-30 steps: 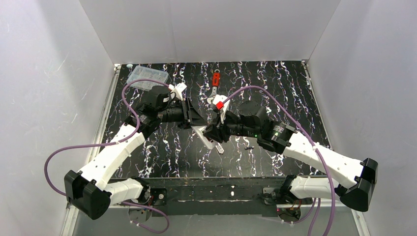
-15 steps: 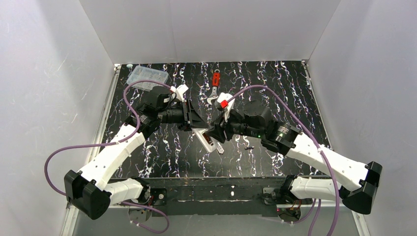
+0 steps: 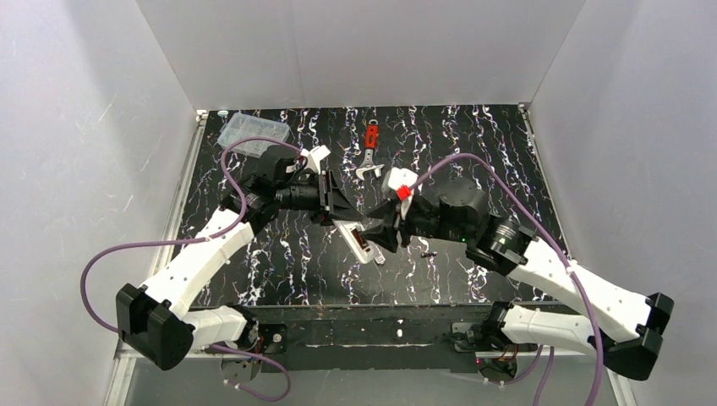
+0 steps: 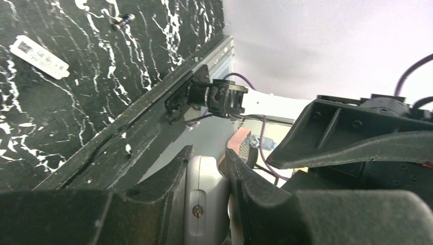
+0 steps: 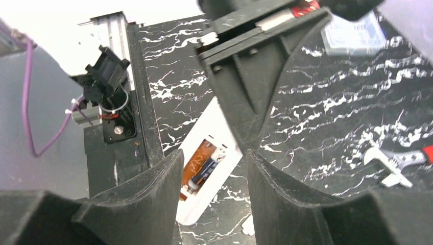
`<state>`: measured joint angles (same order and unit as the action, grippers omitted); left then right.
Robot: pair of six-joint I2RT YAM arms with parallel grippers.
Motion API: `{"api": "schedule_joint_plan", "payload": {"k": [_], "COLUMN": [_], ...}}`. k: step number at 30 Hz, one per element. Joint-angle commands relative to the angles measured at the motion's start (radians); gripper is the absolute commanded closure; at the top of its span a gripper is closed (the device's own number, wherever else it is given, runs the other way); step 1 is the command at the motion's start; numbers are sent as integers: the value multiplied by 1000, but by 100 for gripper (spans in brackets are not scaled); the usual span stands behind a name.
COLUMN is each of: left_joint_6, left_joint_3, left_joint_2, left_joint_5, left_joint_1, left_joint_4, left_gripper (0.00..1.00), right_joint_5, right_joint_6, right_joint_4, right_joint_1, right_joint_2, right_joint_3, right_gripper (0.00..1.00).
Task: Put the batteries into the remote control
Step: Load the battery into the remote control.
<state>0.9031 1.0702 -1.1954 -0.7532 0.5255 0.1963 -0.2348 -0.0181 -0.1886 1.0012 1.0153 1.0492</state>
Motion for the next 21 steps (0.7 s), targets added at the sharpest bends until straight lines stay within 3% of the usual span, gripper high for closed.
{"api": "schedule_joint_plan", "payload": {"k": [1,5,11,17,21], "left_joint_6": [22,17,-2,-147,-155], "left_joint_3": [53,48,53,110,113], "left_joint_2": [2,7,-6,-14,-17], "left_joint_5": [-156,-224,-315,-299,-286], "left_joint_1": [2,6,53,114,116], "left_joint_4": [38,61,72,-111,-129], "left_gripper": [100,100,100,100,100], "right_joint_5": [-144,-203,-224,-198,-203], "right_joint_6": [-216,-346,-374,-361,-339], "right_joint_4": [25,-4,-12,49,105], "right_joint_1": [-2,-2,-1,-2,0], "right_joint_2": [-94,-156,-180,-183,-191], "right_joint_3": [-32,-67,-67,-86,-107], "right_gripper": [43,43,45,46,49]}}
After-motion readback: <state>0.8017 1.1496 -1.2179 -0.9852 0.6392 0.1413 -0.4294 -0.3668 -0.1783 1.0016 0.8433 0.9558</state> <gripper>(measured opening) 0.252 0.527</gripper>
